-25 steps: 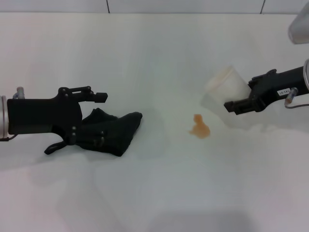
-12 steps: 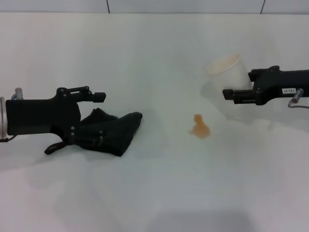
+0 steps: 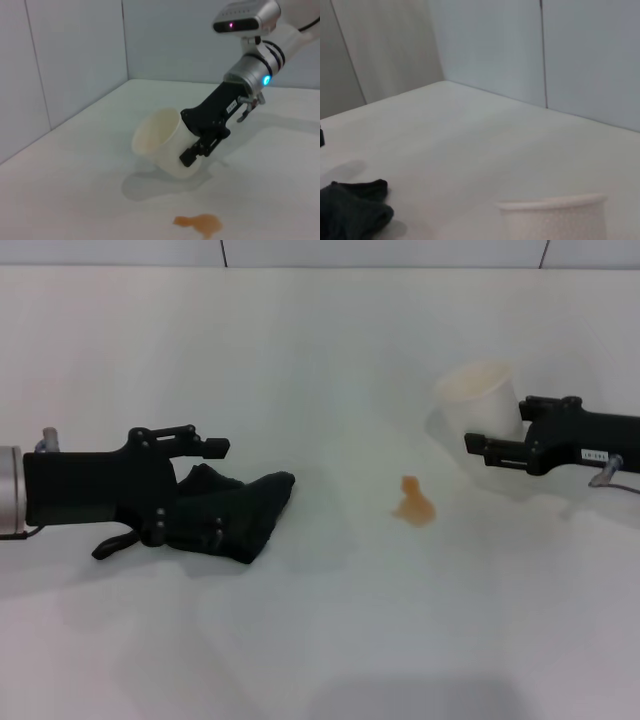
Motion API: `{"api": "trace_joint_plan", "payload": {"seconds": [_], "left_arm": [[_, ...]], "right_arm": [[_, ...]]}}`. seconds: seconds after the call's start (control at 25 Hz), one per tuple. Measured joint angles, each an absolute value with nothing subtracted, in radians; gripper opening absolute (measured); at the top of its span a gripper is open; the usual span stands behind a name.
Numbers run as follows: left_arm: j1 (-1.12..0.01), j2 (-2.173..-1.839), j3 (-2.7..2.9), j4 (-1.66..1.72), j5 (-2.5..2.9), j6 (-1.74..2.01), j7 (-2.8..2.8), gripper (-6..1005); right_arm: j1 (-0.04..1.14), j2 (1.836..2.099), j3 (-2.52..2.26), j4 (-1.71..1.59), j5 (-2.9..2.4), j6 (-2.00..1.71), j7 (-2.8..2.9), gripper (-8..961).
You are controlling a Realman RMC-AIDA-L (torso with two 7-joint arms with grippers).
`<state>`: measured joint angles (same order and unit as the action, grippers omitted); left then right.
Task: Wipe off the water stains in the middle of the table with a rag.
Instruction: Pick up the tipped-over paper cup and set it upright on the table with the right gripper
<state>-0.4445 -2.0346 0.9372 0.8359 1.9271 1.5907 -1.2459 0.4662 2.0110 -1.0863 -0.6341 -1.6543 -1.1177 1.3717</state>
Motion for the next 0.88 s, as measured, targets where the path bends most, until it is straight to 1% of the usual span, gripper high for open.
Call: {"api": "trace_joint_plan", "payload": {"seconds": [0.32,0.56,0.88], "left_arm": [[-0.437,-2.048,0.939,0.836,1.929,1.591,-1.234,862],[-0.435,-2.050,0.939,0.836,1.930,1.594,-1.233,862],[-0.432,-2.049,0.939,0.836,1.930,1.598,-1.235,861]], "right_arm": [[0.435,2.012,-1.077,-0.587,-1.611,-1.101,1.292,664],[0.408,2.014,-1.078,-0.583,-1.577,-1.107,1.256,663],[0.404,2.013,-1.086,-0.572,-1.577,-1.113,1.250,663]]}}
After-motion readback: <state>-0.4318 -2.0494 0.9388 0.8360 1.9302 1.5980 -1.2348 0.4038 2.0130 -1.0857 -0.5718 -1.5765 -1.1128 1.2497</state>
